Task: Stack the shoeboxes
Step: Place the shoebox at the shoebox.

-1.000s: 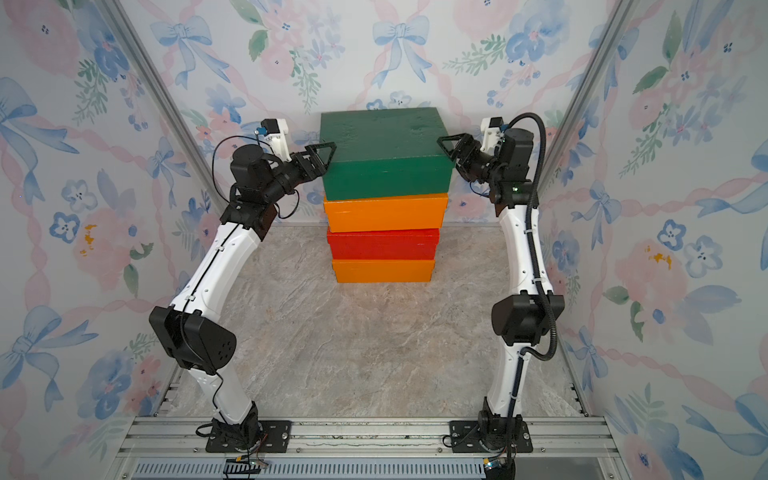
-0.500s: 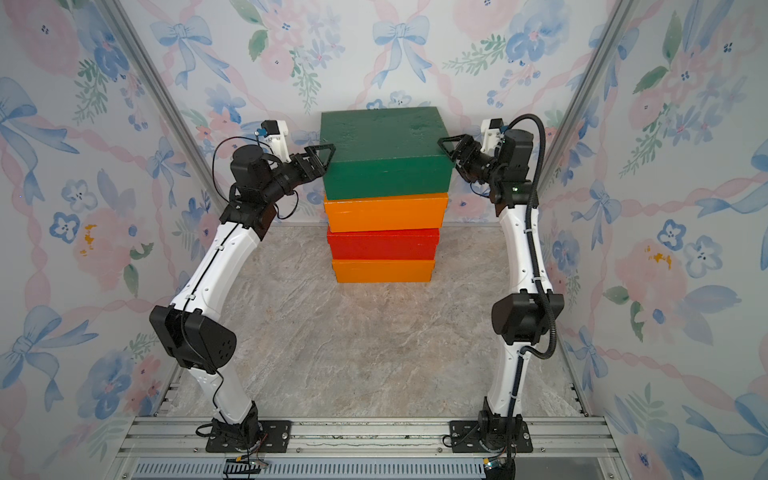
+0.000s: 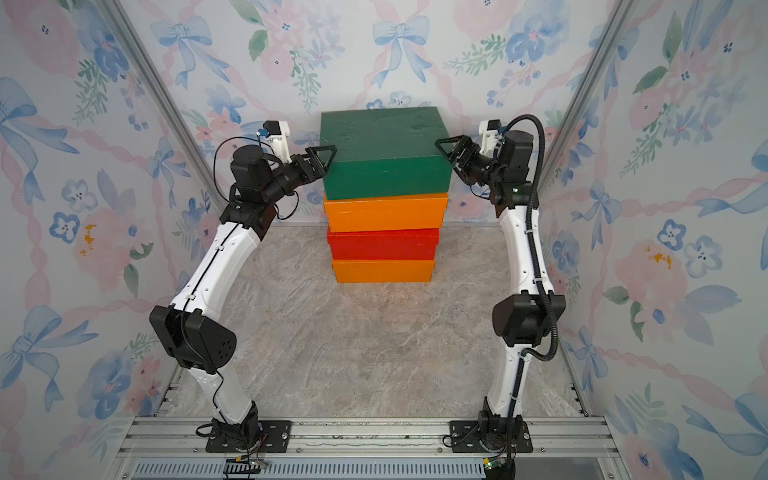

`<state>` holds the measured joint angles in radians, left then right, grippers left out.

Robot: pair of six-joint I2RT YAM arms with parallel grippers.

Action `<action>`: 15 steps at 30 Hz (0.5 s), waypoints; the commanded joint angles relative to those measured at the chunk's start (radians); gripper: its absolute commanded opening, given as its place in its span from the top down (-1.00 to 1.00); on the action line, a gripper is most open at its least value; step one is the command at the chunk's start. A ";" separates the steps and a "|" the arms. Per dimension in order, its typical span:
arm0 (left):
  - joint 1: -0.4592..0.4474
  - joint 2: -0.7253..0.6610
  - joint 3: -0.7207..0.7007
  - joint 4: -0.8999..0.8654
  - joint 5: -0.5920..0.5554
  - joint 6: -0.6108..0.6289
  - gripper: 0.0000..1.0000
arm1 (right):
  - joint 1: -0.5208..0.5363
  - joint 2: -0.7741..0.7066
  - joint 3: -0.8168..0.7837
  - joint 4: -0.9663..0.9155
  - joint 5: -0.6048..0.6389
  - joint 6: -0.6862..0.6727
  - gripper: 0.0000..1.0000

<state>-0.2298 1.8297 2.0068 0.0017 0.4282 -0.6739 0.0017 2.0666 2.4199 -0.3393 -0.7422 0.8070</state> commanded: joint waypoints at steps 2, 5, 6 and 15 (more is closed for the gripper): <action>-0.011 -0.056 0.009 0.014 0.017 0.019 -0.93 | 0.007 -0.061 -0.019 0.007 -0.024 -0.035 -1.00; -0.019 -0.066 0.010 0.015 0.017 0.025 -0.93 | 0.007 -0.072 -0.026 0.004 -0.022 -0.038 -1.00; -0.021 -0.068 0.010 0.014 0.016 0.026 -0.93 | 0.007 -0.074 -0.028 0.006 -0.022 -0.038 -1.00; -0.050 -0.072 -0.004 0.015 0.009 0.033 -0.92 | 0.017 -0.111 -0.088 0.023 -0.023 -0.046 -1.00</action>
<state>-0.2657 1.7828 2.0068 0.0029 0.4248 -0.6621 0.0093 2.0022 2.3547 -0.3367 -0.7483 0.7773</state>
